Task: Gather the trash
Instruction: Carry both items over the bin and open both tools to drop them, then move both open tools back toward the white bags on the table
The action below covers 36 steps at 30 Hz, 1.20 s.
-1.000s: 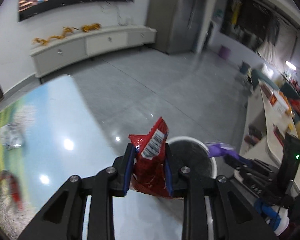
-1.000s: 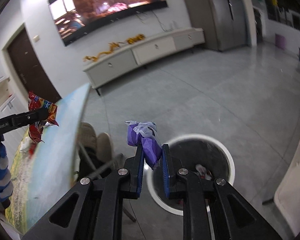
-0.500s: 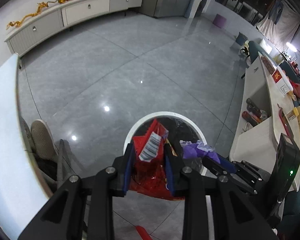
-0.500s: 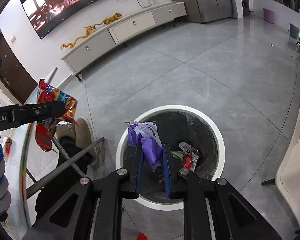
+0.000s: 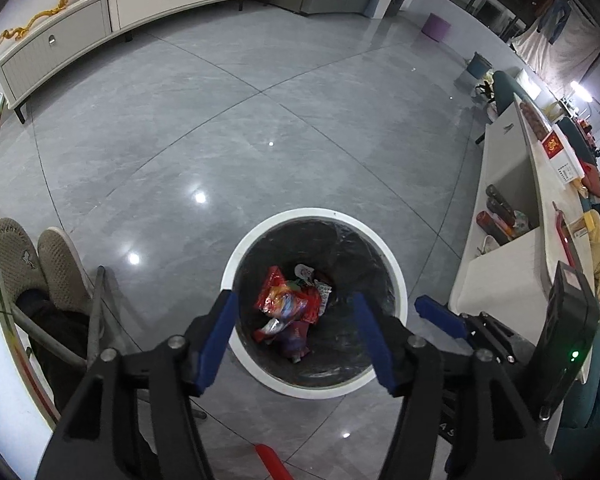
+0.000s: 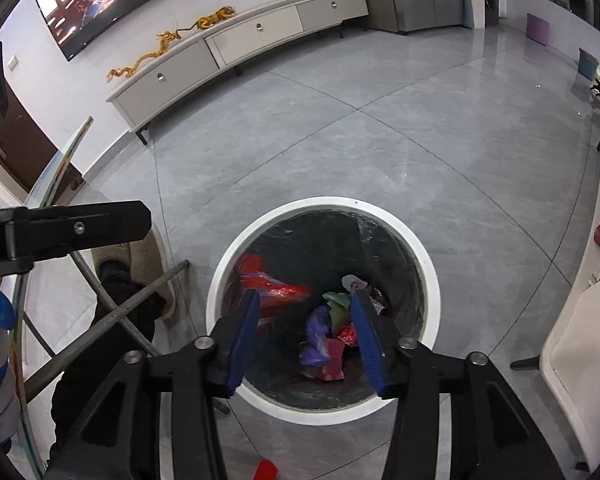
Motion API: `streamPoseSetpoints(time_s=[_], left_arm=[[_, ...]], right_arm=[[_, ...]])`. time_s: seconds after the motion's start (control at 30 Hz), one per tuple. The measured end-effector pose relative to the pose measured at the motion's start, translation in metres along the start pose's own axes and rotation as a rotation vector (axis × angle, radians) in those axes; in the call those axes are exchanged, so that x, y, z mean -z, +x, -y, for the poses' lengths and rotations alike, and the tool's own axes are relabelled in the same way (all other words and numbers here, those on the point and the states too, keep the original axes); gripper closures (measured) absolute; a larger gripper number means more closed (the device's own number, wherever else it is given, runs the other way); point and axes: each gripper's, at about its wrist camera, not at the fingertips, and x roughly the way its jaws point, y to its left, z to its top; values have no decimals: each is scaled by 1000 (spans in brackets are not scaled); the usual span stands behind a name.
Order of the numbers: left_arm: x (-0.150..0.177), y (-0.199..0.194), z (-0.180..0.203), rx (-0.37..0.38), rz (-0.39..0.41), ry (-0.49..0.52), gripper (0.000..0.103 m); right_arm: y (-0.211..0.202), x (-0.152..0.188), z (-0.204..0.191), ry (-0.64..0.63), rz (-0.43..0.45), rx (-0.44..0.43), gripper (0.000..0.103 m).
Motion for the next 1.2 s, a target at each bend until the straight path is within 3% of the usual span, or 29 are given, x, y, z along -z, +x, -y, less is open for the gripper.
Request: streamPoseSetpoints(time_s=[0.33,0.63,1.2], left_arm=[[4,-23,10,4,68,36,42],[15,-75,-5,-48,240,21,43],[77,-188,-87,-213,453,-80,43]], right_arm=[[-17,-3,2,3,25,34,54],[-53,-13,-9,-15,102,49,54],[-129,-24,-100,-162,276,-32,54]])
